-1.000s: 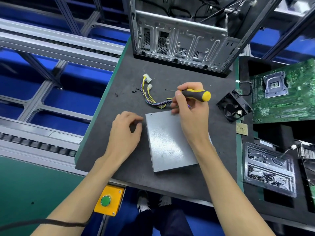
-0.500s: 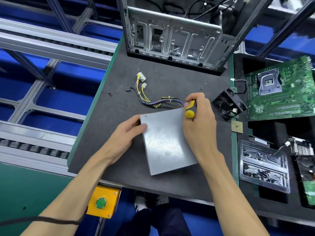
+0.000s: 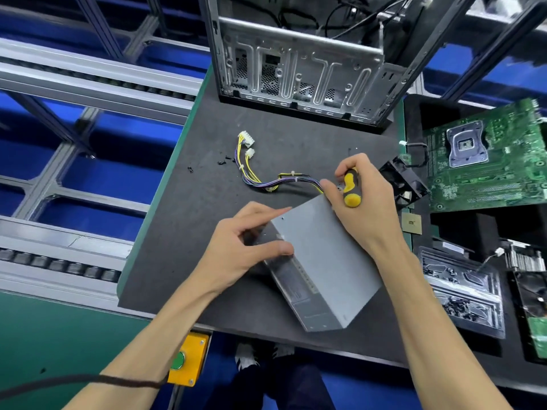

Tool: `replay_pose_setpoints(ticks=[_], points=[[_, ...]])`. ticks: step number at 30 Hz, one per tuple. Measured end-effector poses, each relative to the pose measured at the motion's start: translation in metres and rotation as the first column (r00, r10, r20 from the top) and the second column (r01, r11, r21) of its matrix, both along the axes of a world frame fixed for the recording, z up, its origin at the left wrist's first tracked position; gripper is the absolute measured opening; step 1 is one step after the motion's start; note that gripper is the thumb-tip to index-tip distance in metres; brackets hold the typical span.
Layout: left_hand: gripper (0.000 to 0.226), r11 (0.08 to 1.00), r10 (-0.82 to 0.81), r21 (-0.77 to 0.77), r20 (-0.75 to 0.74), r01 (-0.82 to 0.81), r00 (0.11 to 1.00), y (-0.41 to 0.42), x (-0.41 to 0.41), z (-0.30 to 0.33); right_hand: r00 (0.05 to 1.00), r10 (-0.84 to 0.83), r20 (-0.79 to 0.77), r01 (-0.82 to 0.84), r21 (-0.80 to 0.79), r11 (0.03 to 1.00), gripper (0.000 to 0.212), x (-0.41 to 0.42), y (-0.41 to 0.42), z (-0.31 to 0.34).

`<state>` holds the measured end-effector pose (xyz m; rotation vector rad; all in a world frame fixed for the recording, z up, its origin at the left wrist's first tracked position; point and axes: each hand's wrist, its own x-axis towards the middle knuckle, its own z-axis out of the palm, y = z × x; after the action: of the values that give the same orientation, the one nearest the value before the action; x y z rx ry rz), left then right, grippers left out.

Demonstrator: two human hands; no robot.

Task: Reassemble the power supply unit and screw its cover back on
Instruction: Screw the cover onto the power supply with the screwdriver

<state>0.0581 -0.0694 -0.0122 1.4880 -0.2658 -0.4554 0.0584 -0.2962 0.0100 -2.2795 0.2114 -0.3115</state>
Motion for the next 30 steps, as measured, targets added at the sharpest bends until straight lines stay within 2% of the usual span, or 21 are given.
replay_pose_setpoints(ticks=[7,11,14,17,19,21,23,25,30], points=[[0.051,0.991,0.131,-0.014,0.133,-0.131,0.982,-0.023,-0.015,0.031,0.997,0.033,0.064,-0.044,0.176,0.983,0.023,0.004,-0.003,0.006],[0.049,0.981,0.169,0.059,0.213,-0.185,0.962,-0.028,-0.012,0.049,0.998,0.043,0.047,-0.054,0.260,0.964,0.015,0.008,0.007,0.006],[0.047,0.976,0.183,0.083,0.182,-0.201,0.966,-0.028,-0.007,0.052,0.997,0.069,-0.021,-0.060,0.282,0.957,0.010,0.008,0.013,0.010],[0.028,0.963,0.247,0.084,0.107,-0.256,0.963,-0.028,0.004,0.048,0.990,0.126,0.055,-0.137,0.305,0.942,0.014,0.008,0.021,0.025],[0.018,0.962,0.252,0.088,0.094,-0.260,0.963,-0.030,0.010,0.046,0.976,0.191,0.103,-0.216,0.384,0.898,0.015,0.009,0.028,0.038],[0.011,0.969,0.221,0.088,0.122,-0.232,0.968,-0.032,0.012,0.041,0.949,0.305,0.086,-0.309,0.460,0.832,0.009,0.011,0.033,0.045],[0.014,0.969,0.224,0.078,0.131,-0.235,0.966,-0.030,0.012,0.035,0.899,0.433,0.059,-0.392,0.548,0.739,0.014,0.010,0.034,0.046],[0.024,0.966,0.248,0.045,0.108,-0.254,0.963,-0.026,0.012,0.029,0.867,0.496,0.033,-0.407,0.620,0.671,0.020,0.009,0.032,0.044],[0.025,0.961,0.264,-0.076,-0.029,-0.265,0.964,-0.023,0.007,0.015,0.868,0.496,-0.023,-0.386,0.598,0.703,0.029,0.010,0.036,0.038]])
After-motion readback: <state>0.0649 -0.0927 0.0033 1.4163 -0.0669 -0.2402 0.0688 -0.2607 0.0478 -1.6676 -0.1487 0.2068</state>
